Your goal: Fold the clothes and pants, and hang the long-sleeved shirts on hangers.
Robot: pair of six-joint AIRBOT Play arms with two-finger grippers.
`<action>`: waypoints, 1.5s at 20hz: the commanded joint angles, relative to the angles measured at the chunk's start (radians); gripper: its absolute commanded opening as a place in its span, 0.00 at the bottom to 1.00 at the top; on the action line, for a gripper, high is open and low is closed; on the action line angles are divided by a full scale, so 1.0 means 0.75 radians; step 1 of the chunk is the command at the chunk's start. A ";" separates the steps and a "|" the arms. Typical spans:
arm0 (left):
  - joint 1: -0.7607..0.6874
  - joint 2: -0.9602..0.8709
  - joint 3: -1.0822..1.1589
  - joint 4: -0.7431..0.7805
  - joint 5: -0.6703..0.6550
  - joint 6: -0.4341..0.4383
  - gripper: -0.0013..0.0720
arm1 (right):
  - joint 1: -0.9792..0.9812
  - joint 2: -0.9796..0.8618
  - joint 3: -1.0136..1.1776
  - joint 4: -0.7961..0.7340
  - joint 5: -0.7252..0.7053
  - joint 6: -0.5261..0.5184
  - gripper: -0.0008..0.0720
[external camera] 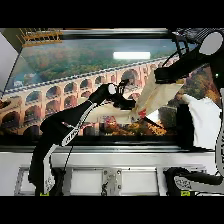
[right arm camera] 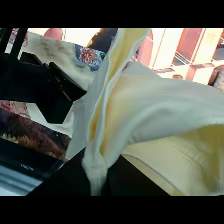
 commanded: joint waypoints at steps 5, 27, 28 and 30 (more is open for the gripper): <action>0.205 0.155 0.019 0.011 -0.020 -0.019 0.02 | 0.156 -0.008 0.015 -0.003 -0.053 0.058 0.03; 1.249 0.872 -0.055 0.130 -0.343 0.075 0.02 | 0.803 -0.632 0.150 0.559 -1.046 -0.071 0.98; 1.236 0.910 -0.127 0.185 -0.329 0.076 0.02 | 0.757 -0.588 0.116 0.498 -0.992 -0.072 0.98; 1.206 0.987 -0.308 0.245 -0.298 0.101 0.02 | 0.657 -0.476 -0.016 0.363 -0.888 -0.073 0.98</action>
